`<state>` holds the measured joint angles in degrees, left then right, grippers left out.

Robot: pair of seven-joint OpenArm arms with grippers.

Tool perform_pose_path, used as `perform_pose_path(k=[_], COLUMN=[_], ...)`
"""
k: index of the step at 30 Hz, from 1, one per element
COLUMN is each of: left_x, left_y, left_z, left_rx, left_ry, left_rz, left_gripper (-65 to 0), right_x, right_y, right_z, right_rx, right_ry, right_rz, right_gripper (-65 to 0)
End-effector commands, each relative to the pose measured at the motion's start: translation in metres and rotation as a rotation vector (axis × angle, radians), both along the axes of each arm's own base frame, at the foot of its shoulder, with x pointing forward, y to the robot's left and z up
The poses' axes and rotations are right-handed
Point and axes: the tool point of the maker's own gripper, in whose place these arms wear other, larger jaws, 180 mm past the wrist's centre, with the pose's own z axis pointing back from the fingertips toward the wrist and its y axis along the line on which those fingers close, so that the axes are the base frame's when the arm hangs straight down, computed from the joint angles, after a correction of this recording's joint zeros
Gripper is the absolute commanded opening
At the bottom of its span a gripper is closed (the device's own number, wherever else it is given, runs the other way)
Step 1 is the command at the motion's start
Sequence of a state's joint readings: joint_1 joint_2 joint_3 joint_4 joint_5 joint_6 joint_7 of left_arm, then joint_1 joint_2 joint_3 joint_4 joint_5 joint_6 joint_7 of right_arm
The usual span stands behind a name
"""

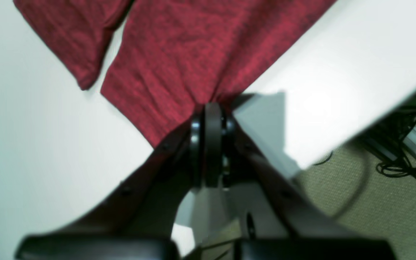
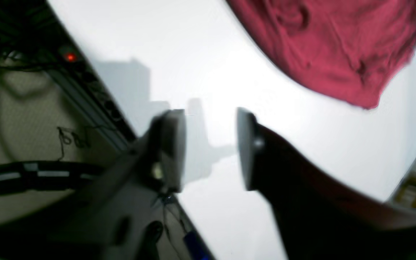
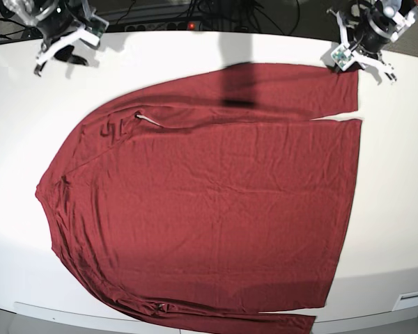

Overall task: Fold the T-shirt properly
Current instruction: 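Move both grippers down to the shirt's shoulder corners and grasp them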

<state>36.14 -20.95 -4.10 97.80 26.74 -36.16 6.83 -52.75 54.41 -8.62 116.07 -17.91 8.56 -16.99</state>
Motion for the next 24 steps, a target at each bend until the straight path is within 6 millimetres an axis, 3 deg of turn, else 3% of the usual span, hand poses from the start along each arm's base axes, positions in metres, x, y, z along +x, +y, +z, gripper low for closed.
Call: perform_pose_path(k=[1,6,10,16,24], left_x=[-0.028,-0.031,-0.03,-0.03,-0.03], left_y=[0.006,0.007,0.006,0.006,0.006], left_z=[-0.014,-0.015,-0.015,-0.014,-0.014], left_rx=[0.049,0.055,0.052,0.051,0.051], left_ry=[0.111,0.12,0.117,0.114,0.114], left_rz=[-0.03,-0.029,-0.029,-0.028,-0.029], left_gripper=[-65.0,-65.0,-65.0,-65.0,-65.0], right_x=[0.006,0.033,0.055,0.063,0.076], right_y=[0.001,0.011,0.001,-0.003,0.036], right_z=[0.003,0.004,-0.003,-0.029,-0.059], right_rx=[-0.002,0.062,0.05,0.016,-0.008], right_ry=[-0.008,-0.055,-0.07,-0.038,-0.054], right_rz=[0.025,0.113,0.109,0.143,0.251], right_gripper=[-38.5,-38.5,-38.5,-38.5,-38.5])
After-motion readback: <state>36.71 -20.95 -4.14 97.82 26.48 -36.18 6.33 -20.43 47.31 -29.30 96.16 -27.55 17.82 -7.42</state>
